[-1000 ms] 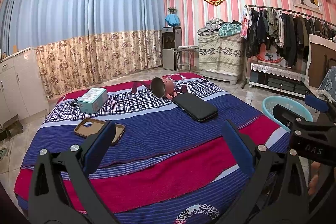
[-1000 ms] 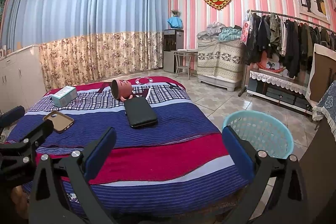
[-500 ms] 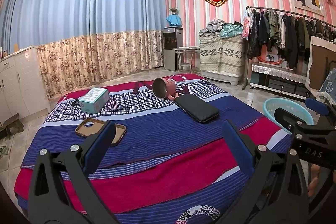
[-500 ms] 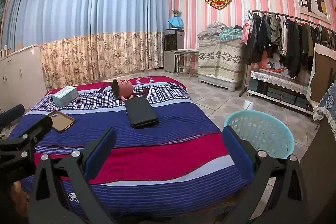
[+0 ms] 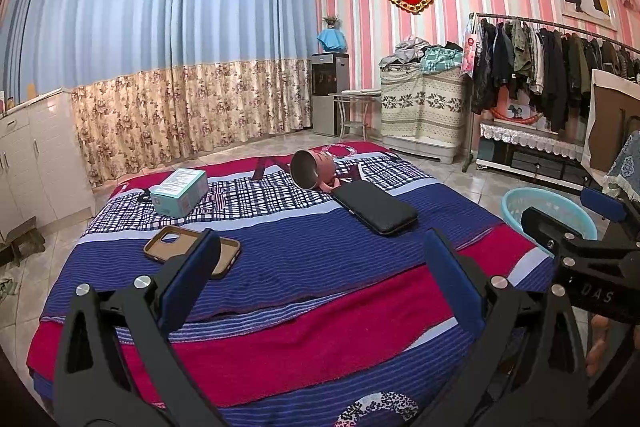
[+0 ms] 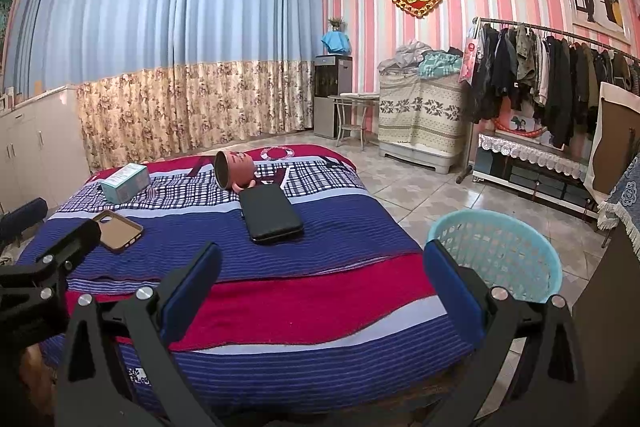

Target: Collect trash

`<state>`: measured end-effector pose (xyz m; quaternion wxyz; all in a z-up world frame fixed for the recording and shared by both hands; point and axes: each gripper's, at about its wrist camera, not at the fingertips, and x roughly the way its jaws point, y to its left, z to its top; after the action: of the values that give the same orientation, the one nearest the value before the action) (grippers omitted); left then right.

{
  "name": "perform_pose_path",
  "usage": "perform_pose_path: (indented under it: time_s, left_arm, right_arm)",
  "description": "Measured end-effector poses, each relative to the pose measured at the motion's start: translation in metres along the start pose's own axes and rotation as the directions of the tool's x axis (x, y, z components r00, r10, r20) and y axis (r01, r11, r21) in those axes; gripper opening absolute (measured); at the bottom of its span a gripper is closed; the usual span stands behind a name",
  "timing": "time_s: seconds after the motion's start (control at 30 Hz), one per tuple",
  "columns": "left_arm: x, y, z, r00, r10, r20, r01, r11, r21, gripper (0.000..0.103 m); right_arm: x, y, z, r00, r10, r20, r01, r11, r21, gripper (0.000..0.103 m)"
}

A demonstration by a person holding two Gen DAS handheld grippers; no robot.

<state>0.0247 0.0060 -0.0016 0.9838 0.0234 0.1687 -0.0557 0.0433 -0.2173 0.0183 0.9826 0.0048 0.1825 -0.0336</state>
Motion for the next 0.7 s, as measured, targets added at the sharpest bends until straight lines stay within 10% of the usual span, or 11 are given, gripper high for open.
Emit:
perform_pose_path:
  time_s: [0.7]
  left_arm:
    - [0.0, 0.0029, 0.0047, 1.0, 0.003, 0.007, -0.003, 1.0, 0.001, 0.098]
  right_arm:
    - [0.0, -0.001, -0.0002, 1.0, 0.001, 0.0, -0.001, 1.0, 0.0, 0.098]
